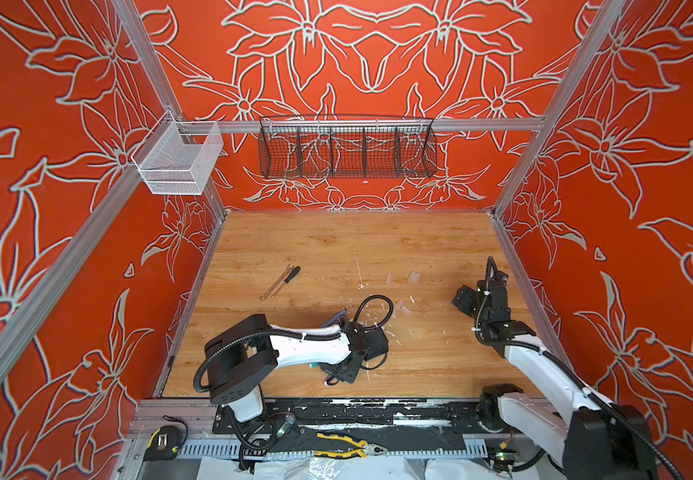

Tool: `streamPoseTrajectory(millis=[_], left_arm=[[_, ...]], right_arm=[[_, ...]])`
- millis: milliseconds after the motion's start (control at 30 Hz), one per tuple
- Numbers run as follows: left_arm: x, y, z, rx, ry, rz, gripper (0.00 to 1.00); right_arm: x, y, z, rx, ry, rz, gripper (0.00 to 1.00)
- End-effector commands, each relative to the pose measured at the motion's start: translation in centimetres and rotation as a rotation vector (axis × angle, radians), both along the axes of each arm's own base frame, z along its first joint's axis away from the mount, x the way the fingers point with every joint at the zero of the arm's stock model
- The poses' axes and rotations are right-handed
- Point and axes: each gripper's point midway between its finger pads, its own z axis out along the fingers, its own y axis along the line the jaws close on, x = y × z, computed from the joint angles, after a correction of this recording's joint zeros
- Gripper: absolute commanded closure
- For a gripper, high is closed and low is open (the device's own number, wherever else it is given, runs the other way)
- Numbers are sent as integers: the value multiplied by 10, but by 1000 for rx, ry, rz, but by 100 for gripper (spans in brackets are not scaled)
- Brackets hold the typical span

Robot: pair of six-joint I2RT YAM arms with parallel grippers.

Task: Insert the pens into the pen caps
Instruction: 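Reach the left gripper down over the pens and grasp the purple highlighter, then lift the purple highlighter upright with the left gripper while the right gripper approaches it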

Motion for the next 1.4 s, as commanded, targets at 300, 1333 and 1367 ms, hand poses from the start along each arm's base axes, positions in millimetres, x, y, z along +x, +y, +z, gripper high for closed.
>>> streamPoseTrajectory(millis=[300, 1333, 1367], left_arm=[[24, -44, 75, -352, -136, -122, 86], [173, -116, 173, -760, -540, -249, 95], [171, -119, 175, -780, -533, -252, 95]], right_arm=[[-6, 2, 7, 37, 66, -29, 15], [-10, 154, 140, 587, -401, 581, 16], [-11, 158, 140, 598, -398, 591, 16]])
